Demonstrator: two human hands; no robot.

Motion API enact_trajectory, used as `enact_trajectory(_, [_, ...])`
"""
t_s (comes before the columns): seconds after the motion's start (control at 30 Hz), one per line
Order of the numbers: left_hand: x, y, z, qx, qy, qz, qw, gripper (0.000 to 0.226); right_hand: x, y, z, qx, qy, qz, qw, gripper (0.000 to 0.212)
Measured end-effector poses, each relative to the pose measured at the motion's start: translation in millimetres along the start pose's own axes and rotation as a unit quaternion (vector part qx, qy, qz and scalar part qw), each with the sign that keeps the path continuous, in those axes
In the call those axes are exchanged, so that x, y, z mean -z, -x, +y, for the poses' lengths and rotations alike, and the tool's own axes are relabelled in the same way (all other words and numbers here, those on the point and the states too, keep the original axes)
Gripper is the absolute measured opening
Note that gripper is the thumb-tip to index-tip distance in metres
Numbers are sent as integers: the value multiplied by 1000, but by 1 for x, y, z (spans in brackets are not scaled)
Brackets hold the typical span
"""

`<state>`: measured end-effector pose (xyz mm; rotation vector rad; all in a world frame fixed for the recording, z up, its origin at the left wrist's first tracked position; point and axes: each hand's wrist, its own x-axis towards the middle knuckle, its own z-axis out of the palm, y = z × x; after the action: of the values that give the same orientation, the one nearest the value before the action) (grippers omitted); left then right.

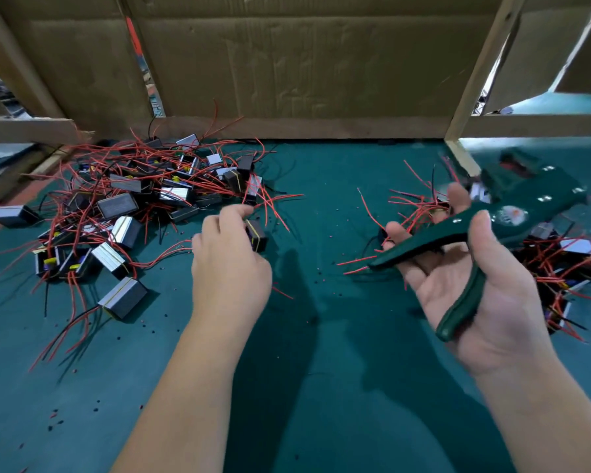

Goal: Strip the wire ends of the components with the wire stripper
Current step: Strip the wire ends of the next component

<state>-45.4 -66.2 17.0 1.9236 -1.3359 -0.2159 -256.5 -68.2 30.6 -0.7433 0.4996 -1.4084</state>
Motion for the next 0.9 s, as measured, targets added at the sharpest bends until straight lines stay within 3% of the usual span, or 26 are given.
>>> enact_trajectory(0.1, [-1, 3, -4, 47, -37, -25, 998, 47, 4, -2, 0, 6, 0, 29, 1000, 33])
enact_trajectory(0.2, [0, 0, -6, 87, -10, -31, 996, 22, 9, -3, 2, -4, 21, 26, 999, 29])
enact_trajectory(0.3, [2, -3, -10, 112, 3, -65, 992, 26, 11, -1, 2, -20, 58, 36, 997, 30])
enact_trajectory(0.43, [-2, -5, -10, 48, 83, -53, 994, 11, 5, 5, 8, 30, 149, 86, 985, 30])
enact_trajectory(0.57, [-2, -3, -4, -10, 166, -11, 986, 21, -2, 13, 16, 90, 193, 76, 974, 23])
enact_trajectory(0.7, [-2, -3, 1, -52, 184, 7, 982, 23, -4, 15, 20, 29, 128, 37, 991, 18])
enact_trajectory(0.9, [-3, 2, 6, -101, 177, -2, 979, 38, -3, 11, 16, -42, 82, 19, 996, 29])
